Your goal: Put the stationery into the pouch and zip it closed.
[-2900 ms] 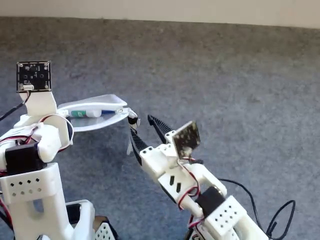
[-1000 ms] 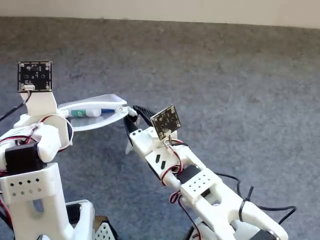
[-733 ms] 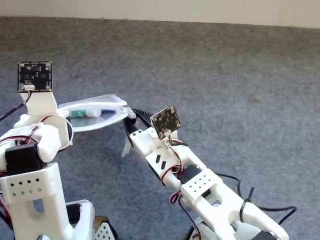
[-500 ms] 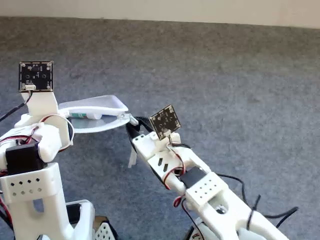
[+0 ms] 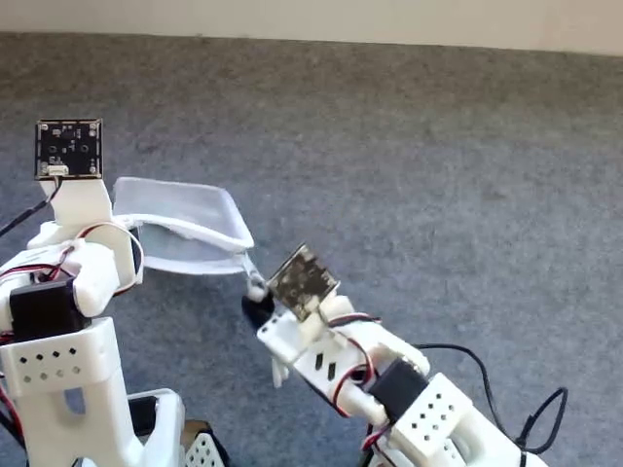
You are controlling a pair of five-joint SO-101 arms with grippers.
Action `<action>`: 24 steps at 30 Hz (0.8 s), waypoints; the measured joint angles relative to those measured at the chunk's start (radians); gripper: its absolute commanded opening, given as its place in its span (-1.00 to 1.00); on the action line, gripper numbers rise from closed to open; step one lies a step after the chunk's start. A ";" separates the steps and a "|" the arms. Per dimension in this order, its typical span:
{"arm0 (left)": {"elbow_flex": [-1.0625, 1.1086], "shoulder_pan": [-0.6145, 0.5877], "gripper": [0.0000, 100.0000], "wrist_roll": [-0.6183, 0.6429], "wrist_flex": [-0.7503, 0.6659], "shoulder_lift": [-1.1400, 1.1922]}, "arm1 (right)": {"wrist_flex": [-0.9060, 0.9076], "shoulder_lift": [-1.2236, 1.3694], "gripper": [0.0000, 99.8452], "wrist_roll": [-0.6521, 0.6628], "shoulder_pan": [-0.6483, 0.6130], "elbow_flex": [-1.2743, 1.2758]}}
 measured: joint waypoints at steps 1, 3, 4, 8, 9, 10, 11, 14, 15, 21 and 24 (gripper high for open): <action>0.000 0.000 -0.68 0.000 0.000 0.000 | 0.017 -0.015 -0.99 0.000 -0.008 0.000; 0.000 0.000 -0.68 0.000 0.000 0.000 | 0.051 -0.046 -0.99 0.003 -0.015 0.000; 0.000 0.000 -0.68 0.000 -0.009 0.000 | 0.066 -0.064 -0.99 0.006 -0.018 0.000; 0.000 0.000 -0.61 0.000 -0.064 0.000 | 0.138 -0.155 -0.99 0.038 -0.021 0.000; 0.000 0.006 -0.59 0.000 -0.080 0.000 | 0.158 -0.181 -0.99 0.048 -0.021 0.000; 0.000 0.020 -0.59 0.002 -0.092 0.000 | 0.178 -0.207 -0.99 0.054 -0.021 0.000; 0.000 0.040 -0.59 0.002 -0.103 0.000 | 0.196 -0.235 -0.99 0.057 -0.021 0.000; 0.000 0.114 -0.58 0.002 -0.130 0.000 | 0.255 -0.311 -0.99 0.063 -0.044 0.000; 0.000 0.144 -0.58 0.002 -0.140 0.000 | 0.276 -0.336 -0.99 0.063 -0.060 0.000; 0.000 0.311 -0.58 -0.051 -0.193 0.000 | 0.364 -0.451 -0.99 0.063 -0.147 0.000; 0.000 0.399 -0.58 -0.100 -0.221 0.000 | 0.394 -0.497 -0.99 0.095 -0.161 0.000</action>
